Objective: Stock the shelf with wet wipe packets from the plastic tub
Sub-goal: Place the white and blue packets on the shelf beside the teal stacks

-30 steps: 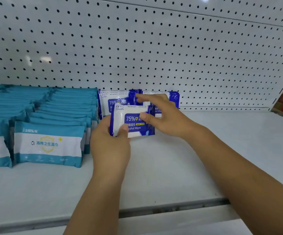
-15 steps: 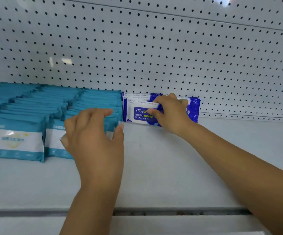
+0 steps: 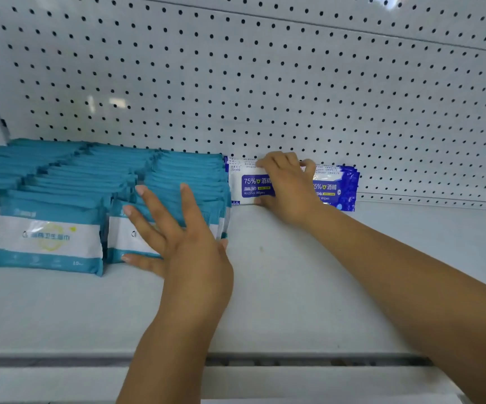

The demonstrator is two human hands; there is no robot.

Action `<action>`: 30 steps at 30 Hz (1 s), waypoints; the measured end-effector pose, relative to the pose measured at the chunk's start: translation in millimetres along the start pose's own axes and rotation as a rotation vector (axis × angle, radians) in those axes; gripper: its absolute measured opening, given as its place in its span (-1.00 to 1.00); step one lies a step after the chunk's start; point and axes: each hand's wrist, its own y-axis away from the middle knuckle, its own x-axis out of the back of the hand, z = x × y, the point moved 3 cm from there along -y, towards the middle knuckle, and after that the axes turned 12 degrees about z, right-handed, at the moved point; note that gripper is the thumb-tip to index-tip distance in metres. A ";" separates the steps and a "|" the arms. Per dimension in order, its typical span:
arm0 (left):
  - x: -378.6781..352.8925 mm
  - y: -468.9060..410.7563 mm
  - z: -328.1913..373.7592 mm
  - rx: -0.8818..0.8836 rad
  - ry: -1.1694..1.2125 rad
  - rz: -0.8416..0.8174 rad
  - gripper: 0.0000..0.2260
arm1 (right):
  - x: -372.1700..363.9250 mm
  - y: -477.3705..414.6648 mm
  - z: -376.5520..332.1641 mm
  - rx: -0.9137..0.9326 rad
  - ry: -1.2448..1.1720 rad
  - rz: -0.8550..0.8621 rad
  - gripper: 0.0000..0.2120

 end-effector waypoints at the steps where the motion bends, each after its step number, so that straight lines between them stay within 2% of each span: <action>1: -0.5 -0.1 0.6 -0.004 -0.003 0.001 -0.18 | -1.7 -0.8 -0.6 -0.008 -0.002 0.007 -0.35; 5: 0.2 -0.8 -1.6 -0.010 0.002 -0.007 -0.17 | -4.8 4.0 -1.2 -0.027 -0.036 0.014 -0.33; 10: 2.6 2.3 -4.4 -0.099 0.074 0.027 -0.22 | 24.3 12.2 3.4 -0.029 -0.060 0.043 -0.28; 16: 17.8 19.9 0.6 -0.199 0.289 0.129 -0.31 | 82.5 57.8 5.9 -0.097 -0.277 0.046 -0.35; 23: 17.2 81.1 40.1 -0.395 0.463 -0.002 -0.40 | 152.2 138.8 39.3 -0.228 -0.191 -0.154 -0.29; 30: 6.4 139.4 84.6 -0.621 0.379 -0.237 -0.41 | 223.2 219.3 85.5 -0.363 -0.038 -0.266 -0.33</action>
